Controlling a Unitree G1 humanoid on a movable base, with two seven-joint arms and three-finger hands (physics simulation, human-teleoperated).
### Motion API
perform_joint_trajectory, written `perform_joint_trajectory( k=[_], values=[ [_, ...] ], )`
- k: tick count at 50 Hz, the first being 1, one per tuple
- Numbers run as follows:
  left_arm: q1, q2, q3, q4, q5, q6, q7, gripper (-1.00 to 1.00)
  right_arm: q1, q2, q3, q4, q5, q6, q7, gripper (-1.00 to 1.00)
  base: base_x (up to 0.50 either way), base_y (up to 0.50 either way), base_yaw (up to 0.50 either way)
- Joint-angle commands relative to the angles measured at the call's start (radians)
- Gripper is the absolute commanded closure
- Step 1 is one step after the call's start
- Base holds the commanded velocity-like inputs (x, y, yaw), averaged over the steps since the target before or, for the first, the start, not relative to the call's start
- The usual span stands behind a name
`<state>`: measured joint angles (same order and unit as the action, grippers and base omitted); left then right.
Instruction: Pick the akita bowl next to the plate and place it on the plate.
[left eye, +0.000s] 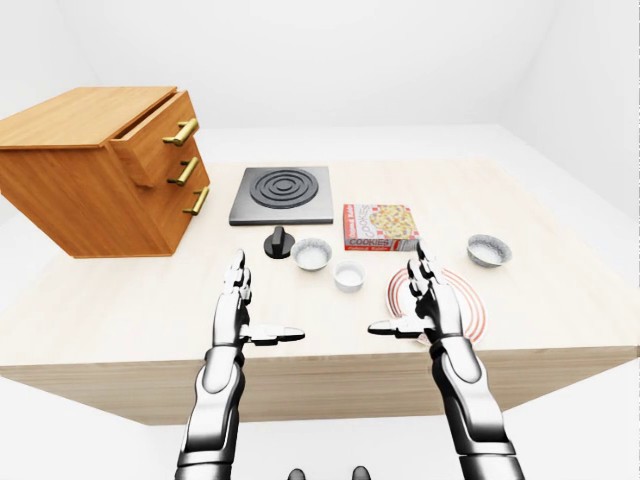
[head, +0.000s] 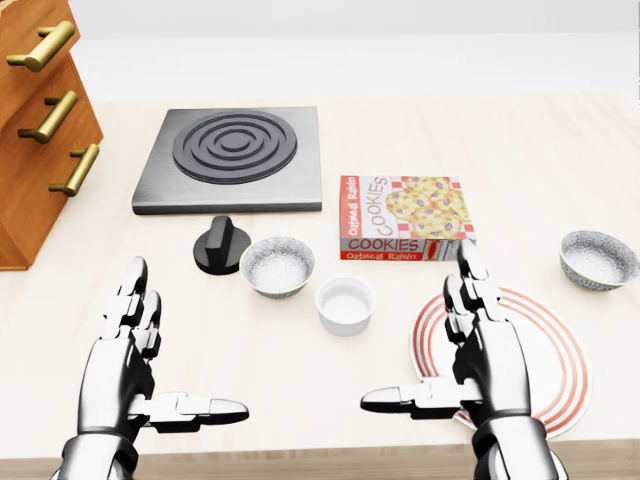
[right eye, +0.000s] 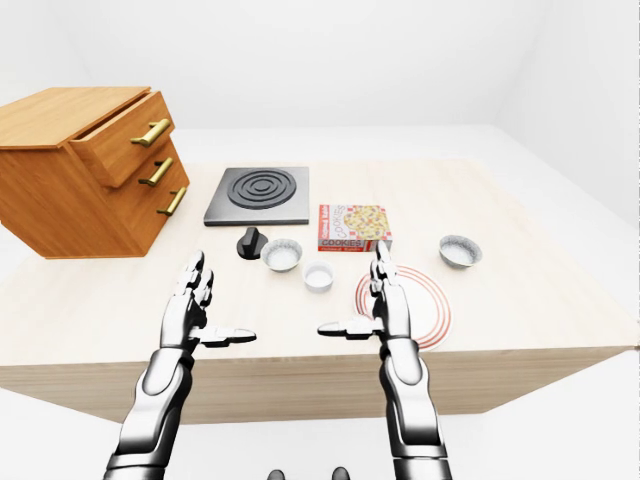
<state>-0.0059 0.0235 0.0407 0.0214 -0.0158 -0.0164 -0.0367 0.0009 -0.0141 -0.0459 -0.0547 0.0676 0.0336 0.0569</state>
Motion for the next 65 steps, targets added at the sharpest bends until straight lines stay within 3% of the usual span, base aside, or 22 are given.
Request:
perform_joint_trajectory(
  k=[1,7,10,12,18,27,29,31,32,34,37,38,43,45,52,53,55,56,57,59,62,65],
  values=[
    [-0.005,-0.002,0.002,0.017,-0.002,-0.012,-0.002,-1.0,0.003,-0.003,-0.009,-0.033,0.036,0.025,0.004,-1.0,-0.03,-0.34,0.0],
    [-0.006,-0.001,0.003,0.024,-0.003,-0.018,-0.003,-1.0,-0.006,-0.006,-0.016,-0.023,0.045,0.028,0.0,-1.0,-0.04,-0.29,0.0],
    [0.004,-0.005,-0.004,-0.01,0.0,0.005,0.002,-1.0,-0.006,-0.006,-0.015,-0.024,0.043,0.031,-0.003,-1.0,-0.03,-0.25,0.0],
    [0.003,-0.003,-0.002,-0.01,-0.001,0.006,0.0,-1.0,-0.01,-0.007,-0.017,-0.012,0.042,0.023,-0.005,-1.0,-0.03,-0.25,0.0],
    [-0.001,-0.003,0.001,0.01,-0.005,-0.01,-0.004,-1.0,-0.009,-0.007,-0.017,-0.02,0.042,0.03,-0.011,-1.0,-0.03,-0.24,0.0],
    [0.001,-0.004,-0.001,-0.001,-0.005,-0.001,-0.002,-1.0,-0.013,-0.009,-0.018,-0.014,0.04,0.027,-0.012,-1.0,-0.04,-0.21,0.0],
    [-0.001,-0.004,-0.001,0.011,-0.005,-0.011,-0.003,-1.0,-0.014,-0.009,-0.019,-0.01,0.04,0.023,-0.011,-1.0,-0.03,-0.17,0.0],
    [0.006,-0.006,-0.005,-0.01,-0.003,0.003,0.0,-1.0,-0.015,-0.009,-0.02,-0.007,0.04,0.021,-0.011,-1.0,-0.03,-0.17,0.0],
    [0.002,-0.005,-0.002,0.007,-0.005,-0.009,-0.003,-1.0,-0.015,-0.009,-0.02,-0.007,0.041,0.021,-0.011,-1.0,-0.03,-0.18,0.0],
    [0.001,-0.005,-0.002,0.01,-0.006,-0.011,-0.003,-1.0,-0.015,-0.009,-0.019,-0.01,0.04,0.024,-0.012,-1.0,-0.03,-0.17,0.0],
    [0.011,-0.008,-0.008,-0.021,-0.002,0.01,0.001,-1.0,-0.014,-0.009,-0.02,-0.008,0.04,0.021,-0.012,-1.0,-0.03,-0.18,0.0],
    [0.005,-0.006,-0.004,-0.001,-0.004,-0.004,-0.002,-1.0,-0.015,-0.01,-0.02,-0.005,0.04,0.02,-0.012,-1.0,-0.03,-0.18,0.0],
    [0.007,-0.006,-0.005,-0.003,-0.004,-0.003,-0.002,-1.0,-0.018,-0.01,-0.022,-0.004,0.04,0.02,-0.015,-1.0,-0.03,-0.17,0.0],
    [0.002,-0.004,-0.002,0.011,-0.006,-0.013,-0.004,-1.0,-0.02,-0.011,-0.023,0.005,0.039,0.014,-0.015,-1.0,-0.02,-0.18,0.0],
    [0.012,-0.009,-0.009,-0.026,-0.003,0.016,0.001,-1.0,-0.024,-0.013,-0.026,0.005,0.042,0.017,-0.016,-1.0,-0.02,-0.18,0.0],
    [0.004,-0.006,-0.004,0.004,-0.005,-0.006,-0.003,-1.0,-0.025,-0.013,-0.027,0.007,0.041,0.016,-0.016,-1.0,-0.02,-0.18,0.0],
    [0.002,-0.005,-0.003,0.015,-0.006,-0.015,-0.004,-1.0,-0.025,-0.013,-0.027,0.009,0.041,0.012,-0.016,-1.0,-0.01,-0.17,0.0],
    [0.0,-0.005,-0.002,0.02,-0.006,-0.018,-0.004,-1.0,-0.027,-0.013,-0.028,0.011,0.039,0.009,-0.02,-1.0,0.0,-0.12,0.0],
    [0.005,-0.007,-0.006,-0.002,-0.005,-0.002,-0.001,-1.0,-0.034,-0.014,-0.027,0.022,0.026,0.004,-0.03,-1.0,0.0,0.0,0.0],
    [0.009,-0.007,-0.007,-0.017,-0.004,0.01,-0.001,-1.0,-0.04,-0.017,-0.017,0.033,0.005,0.014,-0.035,-1.0,0.0,0.0,0.0],
    [0.002,-0.005,-0.003,0.004,-0.006,-0.004,-0.002,-1.0,-0.026,-0.009,-0.01,-0.022,0.027,0.052,-0.021,-1.0,0.0,0.0,0.0],
    [0.003,-0.006,-0.004,-0.001,-0.005,-0.001,-0.001,-1.0,-0.016,-0.009,-0.004,-0.036,0.024,0.054,-0.007,-1.0,0.0,0.0,0.0]
  ],
)
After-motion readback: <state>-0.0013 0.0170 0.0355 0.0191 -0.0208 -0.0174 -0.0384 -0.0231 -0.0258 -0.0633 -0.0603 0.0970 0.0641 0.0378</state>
